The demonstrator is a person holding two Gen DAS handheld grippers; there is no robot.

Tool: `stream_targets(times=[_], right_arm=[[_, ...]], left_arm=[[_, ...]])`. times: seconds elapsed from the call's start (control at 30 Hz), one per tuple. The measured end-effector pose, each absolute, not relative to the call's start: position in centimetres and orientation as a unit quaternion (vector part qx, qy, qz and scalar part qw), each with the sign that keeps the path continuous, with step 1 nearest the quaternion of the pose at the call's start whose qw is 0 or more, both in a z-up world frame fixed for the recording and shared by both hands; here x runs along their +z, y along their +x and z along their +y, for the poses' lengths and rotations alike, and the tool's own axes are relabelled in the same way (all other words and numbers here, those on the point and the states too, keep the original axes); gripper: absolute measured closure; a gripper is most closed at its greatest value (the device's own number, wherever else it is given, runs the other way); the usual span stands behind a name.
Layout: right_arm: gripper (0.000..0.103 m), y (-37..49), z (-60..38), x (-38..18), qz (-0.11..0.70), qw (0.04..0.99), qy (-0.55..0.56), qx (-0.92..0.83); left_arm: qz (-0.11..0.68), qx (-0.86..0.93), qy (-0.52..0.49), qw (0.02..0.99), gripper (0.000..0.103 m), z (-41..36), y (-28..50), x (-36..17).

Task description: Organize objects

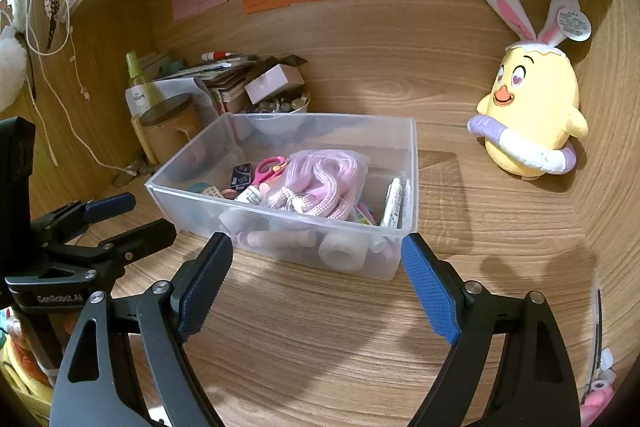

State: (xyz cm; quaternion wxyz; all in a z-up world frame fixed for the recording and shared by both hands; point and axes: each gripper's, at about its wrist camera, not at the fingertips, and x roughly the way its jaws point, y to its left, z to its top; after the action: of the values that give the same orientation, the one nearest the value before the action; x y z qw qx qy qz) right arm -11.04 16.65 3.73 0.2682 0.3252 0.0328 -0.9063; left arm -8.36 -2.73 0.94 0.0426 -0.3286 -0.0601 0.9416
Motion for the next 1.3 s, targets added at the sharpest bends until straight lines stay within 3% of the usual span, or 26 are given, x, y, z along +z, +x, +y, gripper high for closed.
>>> stream_targets(times=[1.3], right_arm=[[0.018,-11.15,16.93,3.79,0.022,0.264,0.328,-0.907]], left_arm=[[-0.053,0.941,-0.332,0.046,0.007,-2.05,-8.33,0.9]])
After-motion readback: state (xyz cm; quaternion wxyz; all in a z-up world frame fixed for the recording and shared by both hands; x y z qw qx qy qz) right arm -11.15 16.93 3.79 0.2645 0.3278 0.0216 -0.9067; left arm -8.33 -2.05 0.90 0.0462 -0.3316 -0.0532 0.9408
